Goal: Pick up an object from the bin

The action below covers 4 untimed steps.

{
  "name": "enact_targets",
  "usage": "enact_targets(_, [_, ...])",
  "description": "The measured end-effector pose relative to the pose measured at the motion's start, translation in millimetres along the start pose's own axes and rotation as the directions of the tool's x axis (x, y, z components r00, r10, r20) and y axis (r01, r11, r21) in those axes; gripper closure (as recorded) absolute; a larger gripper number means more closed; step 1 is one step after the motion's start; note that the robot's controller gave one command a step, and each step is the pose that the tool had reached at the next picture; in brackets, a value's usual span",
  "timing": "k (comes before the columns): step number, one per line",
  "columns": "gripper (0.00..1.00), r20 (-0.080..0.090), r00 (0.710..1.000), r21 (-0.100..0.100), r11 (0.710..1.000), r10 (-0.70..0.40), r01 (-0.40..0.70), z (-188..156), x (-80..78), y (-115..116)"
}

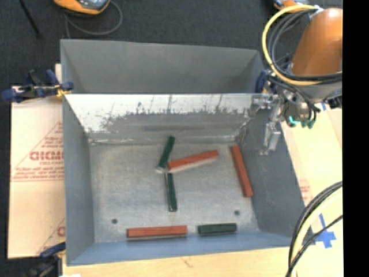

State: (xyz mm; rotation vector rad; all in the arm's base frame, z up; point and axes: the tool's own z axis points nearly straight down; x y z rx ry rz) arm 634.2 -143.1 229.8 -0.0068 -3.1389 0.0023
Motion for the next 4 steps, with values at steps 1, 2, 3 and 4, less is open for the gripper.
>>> enact_targets(1, [0.0,0.01,0.946,0.004,0.946,-0.324,0.324,159.3,27.1,30.4])
enact_targets(2, [0.0,0.012,0.932,0.002,0.932,-0.362,0.362,152.0,8.5,102.2])
enact_targets(3, [1.0,0.009,0.933,0.002,0.933,-0.36,0.36,152.8,9.6,98.9])
enact_targets(4, [1.0,0.015,0.89,0.006,0.89,-0.456,0.456,15.1,29.6,137.7])
